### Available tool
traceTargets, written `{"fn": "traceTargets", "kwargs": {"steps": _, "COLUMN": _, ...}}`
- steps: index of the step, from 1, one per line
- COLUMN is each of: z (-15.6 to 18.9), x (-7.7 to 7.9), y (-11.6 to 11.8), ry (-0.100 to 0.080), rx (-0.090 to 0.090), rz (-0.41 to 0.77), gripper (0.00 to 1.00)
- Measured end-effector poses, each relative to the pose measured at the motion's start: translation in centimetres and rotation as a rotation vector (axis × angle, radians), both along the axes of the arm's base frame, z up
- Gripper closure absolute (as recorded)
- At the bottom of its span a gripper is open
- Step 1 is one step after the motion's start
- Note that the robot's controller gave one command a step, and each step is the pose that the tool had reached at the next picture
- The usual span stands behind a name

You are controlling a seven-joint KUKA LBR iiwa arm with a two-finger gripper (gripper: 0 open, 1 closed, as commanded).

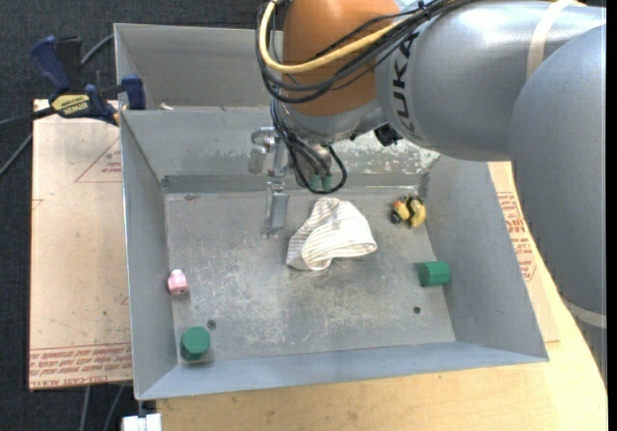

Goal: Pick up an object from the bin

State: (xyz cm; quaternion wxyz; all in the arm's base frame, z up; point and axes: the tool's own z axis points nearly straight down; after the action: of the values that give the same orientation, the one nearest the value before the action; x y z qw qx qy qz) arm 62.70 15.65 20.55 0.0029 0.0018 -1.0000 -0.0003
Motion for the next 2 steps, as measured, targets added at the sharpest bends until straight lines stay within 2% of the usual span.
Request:
{"fn": "traceTargets", "kwargs": {"steps": 1, "z": 0.5, "x": 0.1, "y": -0.1, "ry": -0.007, "rx": 0.001, "rz": -0.003, "gripper": 0.0}}
{"fn": "traceTargets", "kwargs": {"steps": 2, "z": -0.8, "x": -1.6, "y": -5.7, "ry": -0.003, "rx": 0.001, "rz": 0.079, "gripper": 0.0}}
